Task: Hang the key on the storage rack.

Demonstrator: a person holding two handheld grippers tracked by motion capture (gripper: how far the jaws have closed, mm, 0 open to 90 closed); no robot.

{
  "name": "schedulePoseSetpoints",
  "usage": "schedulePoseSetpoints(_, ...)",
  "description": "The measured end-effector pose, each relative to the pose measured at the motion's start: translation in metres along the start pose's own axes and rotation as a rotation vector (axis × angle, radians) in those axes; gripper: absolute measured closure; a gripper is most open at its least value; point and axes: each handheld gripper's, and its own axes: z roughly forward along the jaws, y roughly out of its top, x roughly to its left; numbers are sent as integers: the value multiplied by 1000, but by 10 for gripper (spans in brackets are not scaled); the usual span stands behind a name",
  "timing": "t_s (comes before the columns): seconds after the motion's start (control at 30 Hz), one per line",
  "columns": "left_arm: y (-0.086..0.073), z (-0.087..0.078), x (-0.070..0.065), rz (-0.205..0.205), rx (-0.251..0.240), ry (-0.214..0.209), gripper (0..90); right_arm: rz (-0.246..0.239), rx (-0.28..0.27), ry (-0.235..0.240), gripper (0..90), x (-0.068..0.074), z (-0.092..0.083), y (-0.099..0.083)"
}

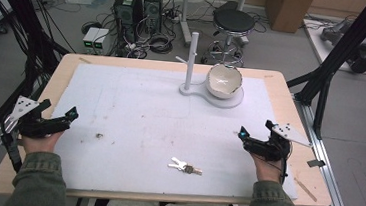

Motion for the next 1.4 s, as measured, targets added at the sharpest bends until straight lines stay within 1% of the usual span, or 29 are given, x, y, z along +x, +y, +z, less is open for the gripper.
schedulePoseSetpoints(0.2,-1,3,-2,11,15,-12,17,-7,-1,8,6,0,0,0)
schedulePoseSetpoints(0.33,-1,3,-3,13,15,-8,17,-2,1,15,5,1,0,0)
schedulePoseSetpoints(0.43,-1,3,-1,6,14,-5,17,-8,12,33,6,4,1,0)
schedulePoseSetpoints(0.6,-1,3,-2,11,16,-6,17,-18,16,51,6,9,1,1)
schedulePoseSetpoints(0.7,-1,4,-2,10,19,-11,17,-35,20,64,5,12,2,1)
schedulePoseSetpoints(0.93,-1,4,-3,11,25,-15,17,-41,29,87,6,17,3,0)
schedulePoseSetpoints(0.97,-1,5,-3,12,24,-15,17,-44,34,95,6,20,4,0)
schedulePoseSetpoints(1.4,-2,6,-3,15,33,-22,17,-70,50,124,6,28,6,0)
